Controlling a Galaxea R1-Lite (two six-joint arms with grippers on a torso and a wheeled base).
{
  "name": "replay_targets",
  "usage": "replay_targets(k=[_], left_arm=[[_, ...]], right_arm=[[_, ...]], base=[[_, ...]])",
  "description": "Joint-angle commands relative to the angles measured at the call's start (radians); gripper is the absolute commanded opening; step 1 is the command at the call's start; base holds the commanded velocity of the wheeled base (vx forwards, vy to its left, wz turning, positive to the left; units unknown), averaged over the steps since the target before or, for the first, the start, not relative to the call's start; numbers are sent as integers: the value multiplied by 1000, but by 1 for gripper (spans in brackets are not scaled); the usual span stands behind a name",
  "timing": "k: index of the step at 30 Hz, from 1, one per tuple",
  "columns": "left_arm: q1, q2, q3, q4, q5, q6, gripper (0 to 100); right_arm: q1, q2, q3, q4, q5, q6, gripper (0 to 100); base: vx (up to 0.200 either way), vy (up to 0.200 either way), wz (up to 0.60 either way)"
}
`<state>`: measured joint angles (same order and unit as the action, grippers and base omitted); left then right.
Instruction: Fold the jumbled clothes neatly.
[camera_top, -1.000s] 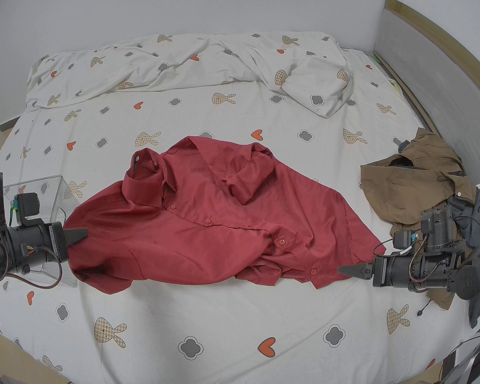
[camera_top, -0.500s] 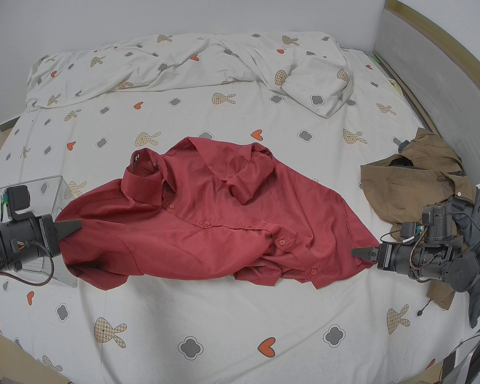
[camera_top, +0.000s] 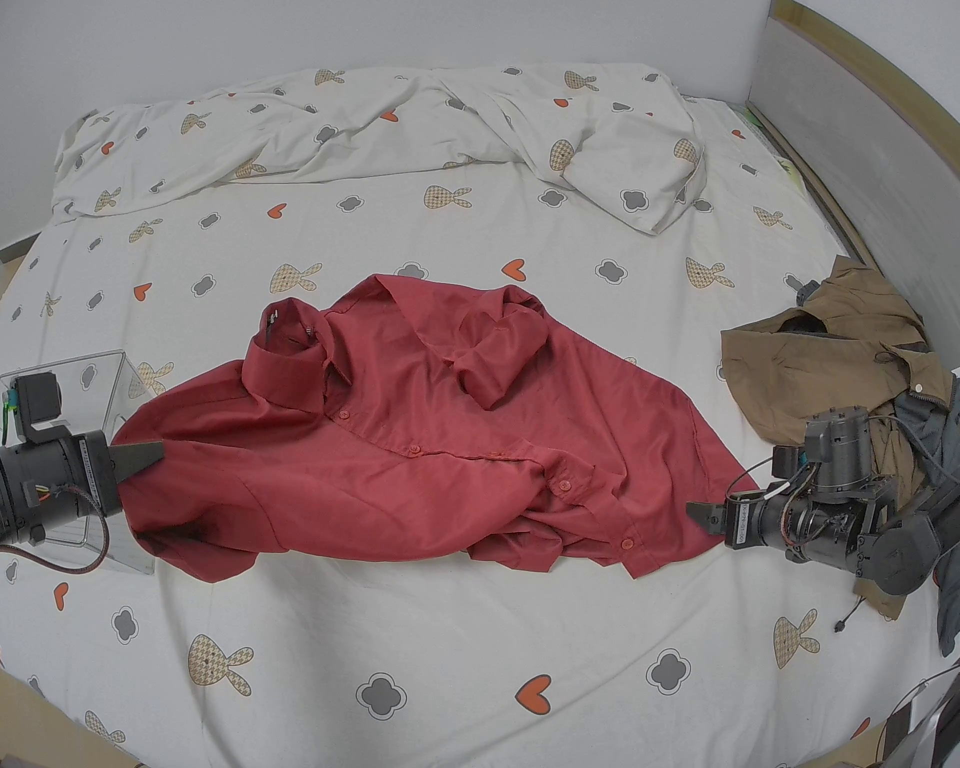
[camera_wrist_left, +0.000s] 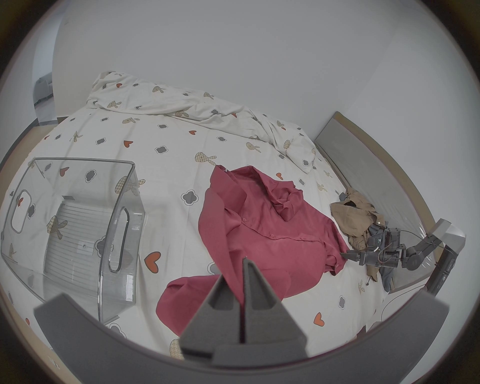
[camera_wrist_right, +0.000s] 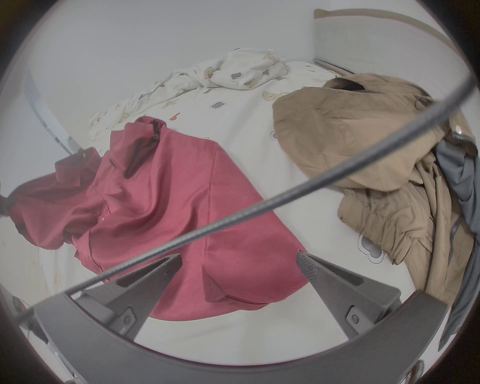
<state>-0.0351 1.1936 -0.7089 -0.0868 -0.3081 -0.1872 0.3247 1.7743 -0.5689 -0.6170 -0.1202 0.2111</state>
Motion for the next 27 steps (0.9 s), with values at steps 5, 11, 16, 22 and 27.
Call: replay_targets(k=[5,11,16,22,27], left_arm=[[0,6,2,-1,0,-1,0],[0,9,3,-1,0,0,0],[0,3,3,-1,0,0,0],[-2,1,5,1,0,0,0],[-2,-5,5,1,0,0,0]], right_arm=[[4,56,-6,0,-10,-2,0],[-26,24,-20,0,-68,-4,0],[-35,-113,-31,0,-70,-2,0],[-101,-199,-167,11,-104,-1,0],[-170,-174,-256,33,-121,-10,0]], base=[[0,0,0],[0,0,0],[0,0,0],[0,0,0],[0,0,0]])
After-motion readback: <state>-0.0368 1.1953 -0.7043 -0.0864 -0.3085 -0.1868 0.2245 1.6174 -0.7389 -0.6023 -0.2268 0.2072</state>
